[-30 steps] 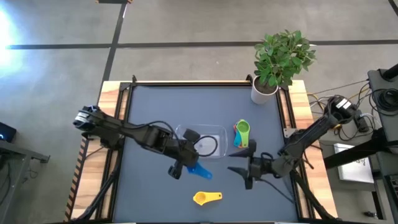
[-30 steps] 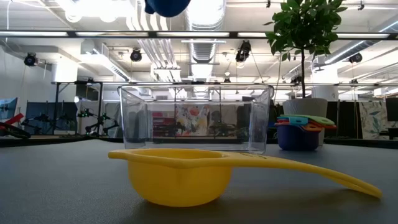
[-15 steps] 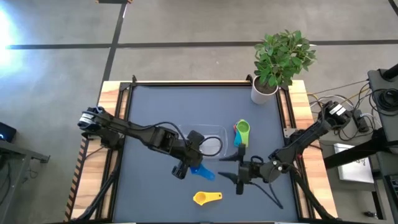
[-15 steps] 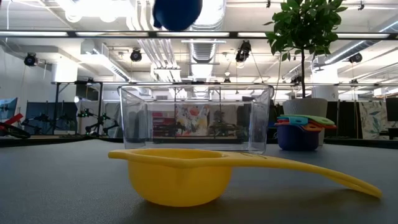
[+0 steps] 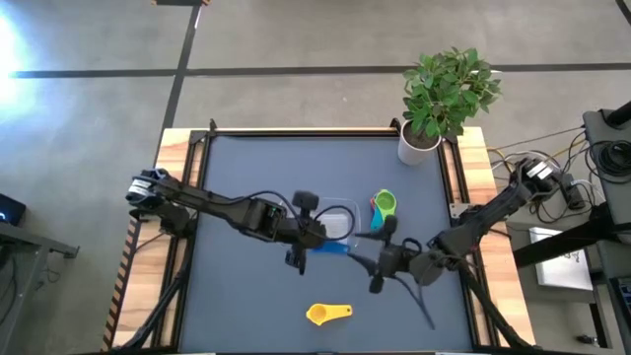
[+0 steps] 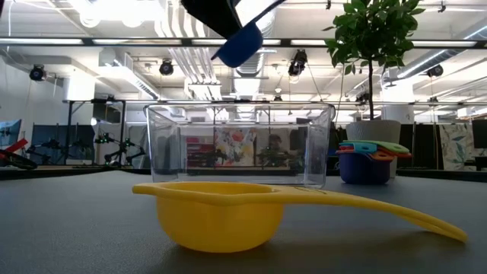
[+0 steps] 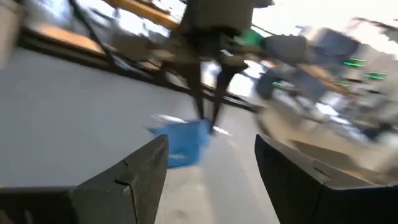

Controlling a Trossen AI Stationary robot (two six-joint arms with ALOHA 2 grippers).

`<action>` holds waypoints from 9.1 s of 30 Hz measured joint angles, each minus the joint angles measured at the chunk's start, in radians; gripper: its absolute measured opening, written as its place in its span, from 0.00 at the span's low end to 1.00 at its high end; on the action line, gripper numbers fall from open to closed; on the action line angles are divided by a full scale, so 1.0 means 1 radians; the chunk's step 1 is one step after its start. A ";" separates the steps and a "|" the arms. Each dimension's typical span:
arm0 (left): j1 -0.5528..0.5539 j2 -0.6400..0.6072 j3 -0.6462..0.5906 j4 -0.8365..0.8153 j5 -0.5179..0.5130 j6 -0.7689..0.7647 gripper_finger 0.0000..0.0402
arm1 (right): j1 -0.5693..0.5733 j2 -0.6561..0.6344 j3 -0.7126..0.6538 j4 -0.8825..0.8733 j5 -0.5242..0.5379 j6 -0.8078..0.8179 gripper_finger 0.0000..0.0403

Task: Nest measuring cups in basket
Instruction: Stack the blue measuring cup on top of the green measuring cup

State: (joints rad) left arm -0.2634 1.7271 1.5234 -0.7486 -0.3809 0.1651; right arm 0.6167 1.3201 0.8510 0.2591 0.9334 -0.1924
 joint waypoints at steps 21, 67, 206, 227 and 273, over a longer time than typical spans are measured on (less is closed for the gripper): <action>0.050 0.023 0.001 -0.015 -0.093 0.006 0.00 | -0.125 0.329 0.511 -0.805 0.000 0.166 0.57; 0.049 0.022 0.000 -0.090 -0.103 0.010 0.09 | -0.199 0.434 0.635 -0.982 -0.049 0.414 0.26; 0.304 0.283 -0.113 0.118 0.386 -0.267 0.01 | 0.138 0.321 0.451 -1.372 0.234 1.386 0.02; 0.204 0.062 0.011 0.107 0.311 -0.164 0.00 | 0.159 0.319 0.450 -1.380 0.274 1.408 0.02; 0.242 -0.441 -0.700 1.258 0.117 -0.420 0.00 | -0.208 0.155 -0.149 0.574 -0.177 0.297 0.29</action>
State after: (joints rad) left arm -0.0212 1.2861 0.8230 0.5095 -0.2638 -0.2550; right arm 0.4089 1.4754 0.7022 0.8333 0.7562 0.1049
